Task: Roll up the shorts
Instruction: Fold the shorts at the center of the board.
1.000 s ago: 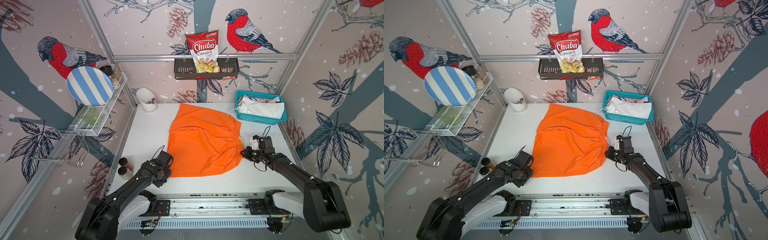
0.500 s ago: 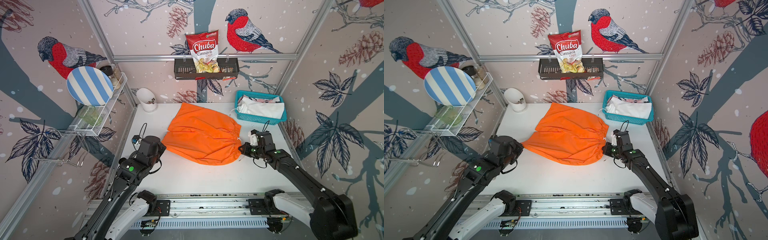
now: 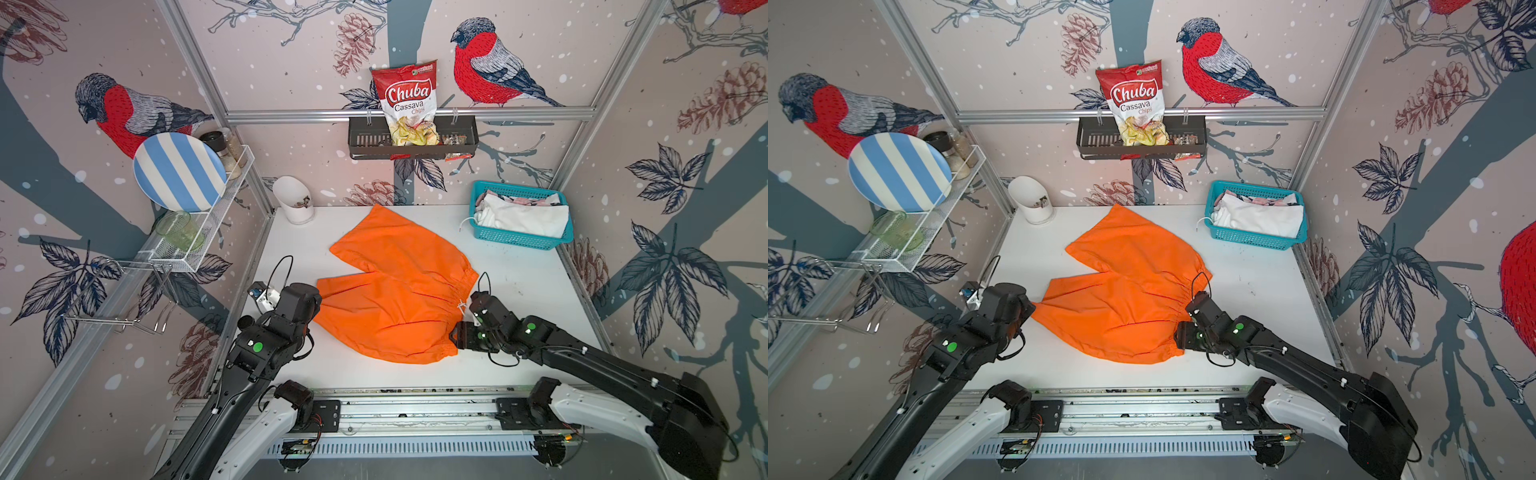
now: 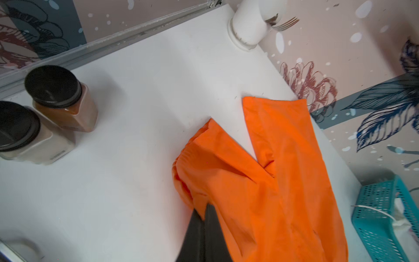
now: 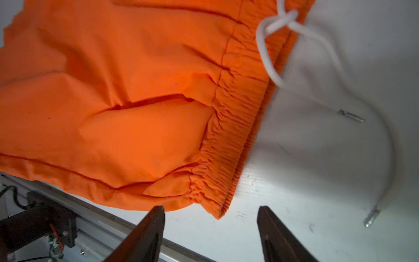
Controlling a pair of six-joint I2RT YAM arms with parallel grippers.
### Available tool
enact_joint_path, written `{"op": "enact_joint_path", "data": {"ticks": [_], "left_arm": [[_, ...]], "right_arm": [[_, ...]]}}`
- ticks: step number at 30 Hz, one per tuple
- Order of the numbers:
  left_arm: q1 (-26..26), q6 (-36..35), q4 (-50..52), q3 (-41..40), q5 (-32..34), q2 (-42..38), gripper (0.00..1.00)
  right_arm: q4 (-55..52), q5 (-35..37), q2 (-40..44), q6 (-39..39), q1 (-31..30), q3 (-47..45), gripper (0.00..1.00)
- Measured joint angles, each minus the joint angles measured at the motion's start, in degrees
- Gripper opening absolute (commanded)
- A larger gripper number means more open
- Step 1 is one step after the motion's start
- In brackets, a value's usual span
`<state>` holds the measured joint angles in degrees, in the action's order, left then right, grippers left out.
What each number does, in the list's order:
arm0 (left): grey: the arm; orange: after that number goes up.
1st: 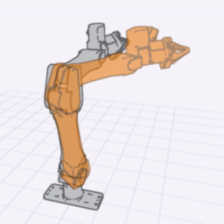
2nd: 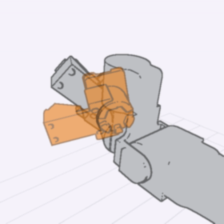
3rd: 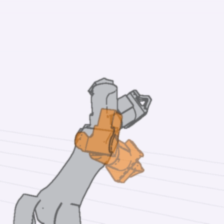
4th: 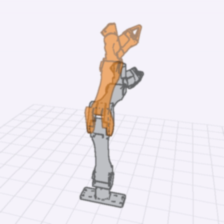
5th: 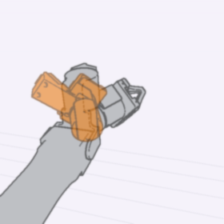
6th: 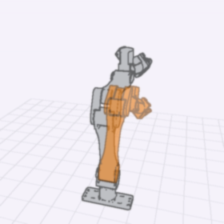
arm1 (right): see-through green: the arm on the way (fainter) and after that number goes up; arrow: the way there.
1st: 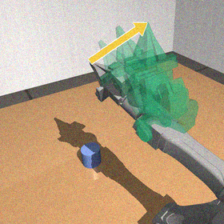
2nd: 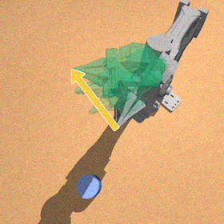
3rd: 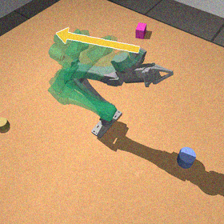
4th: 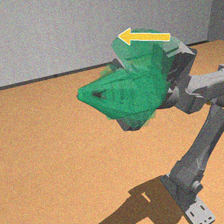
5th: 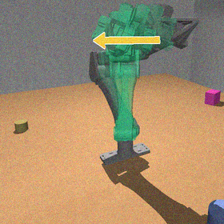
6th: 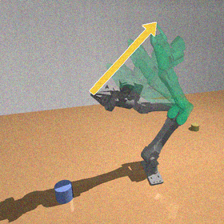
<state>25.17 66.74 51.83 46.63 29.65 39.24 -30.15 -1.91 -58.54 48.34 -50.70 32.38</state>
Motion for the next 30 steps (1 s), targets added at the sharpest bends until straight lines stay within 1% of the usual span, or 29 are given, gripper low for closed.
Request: {"op": "enact_joint_path", "data": {"ticks": [4,5,7,9,12,15,16,17,18,20,21,25,27,30], "left_arm": [[0.0,1.14,-0.22,-2.99,-0.22,-0.87,0.0],[0.0,1.55,-0.22,-3.28,-0.22,-0.96,0.0],[0.0,1.99,-0.24,-3.76,-0.17,-1.09,0.0],[0.0,2.05,-0.26,-4.04,-0.2,-1.14,0.0],[0.0,2.27,-0.26,-4.24,-0.2,-1.22,0.0],[-0.02,2.71,-0.15,-4.22,-0.11,-1.29,0.0],[-0.02,3.26,-0.02,-4.11,-0.07,-1.29,0.0],[-0.04,3.37,0.22,-3.89,-0.04,-1.27,0.0],[-0.04,3.39,0.26,-3.63,0.15,-1.29,0.0],[-0.04,3.45,0.61,-3.06,0.37,-1.42,0.0],[-0.04,3.58,1.07,-2.75,0.48,-1.64,0.0],[-0.04,3.93,2.93,-1.11,1.38,-2.8,0.0],[-0.04,3.93,4.04,0.57,2.16,-3.69,0.0],[-0.04,3.85,5.97,5.22,4.87,-4.61,0.0]], "right_arm": [[0.98,3.1,-1.49,6.1,-6.38,-2.95,0.72],[1.51,3.39,-2.01,7.08,-7.48,-3.45,0.7],[3.19,4.2,-3.69,8.79,-9.35,-3.82,0.62],[4.26,4.98,-5.81,9.07,-10.49,-3.1,0.58],[5.6,7.04,-9.49,8.96,-12.15,-0.31,0.56],[7.3,8.0,-12.5,8.72,-12.17,0.68,0.52],[7.56,8.09,-13.55,8.74,-11.93,0.57,0.49],[7.78,8.09,-14.32,8.74,-11.85,0.31,0.42],[7.78,8.09,-14.93,8.76,-11.78,-0.11,0.28],[7.82,8.09,-15.45,8.92,-11.78,-0.66,0.11],[8.0,8.02,-15.58,9.18,-11.8,-0.74,0.01],[8.37,8.7,-15.26,10.32,-13.51,-0.46,0.0],[7.37,8.55,-14.4,10.82,-15.69,0.31,0.0],[6.51,6.32,-13.81,11.82,-19.26,2.45,0.0]]}}
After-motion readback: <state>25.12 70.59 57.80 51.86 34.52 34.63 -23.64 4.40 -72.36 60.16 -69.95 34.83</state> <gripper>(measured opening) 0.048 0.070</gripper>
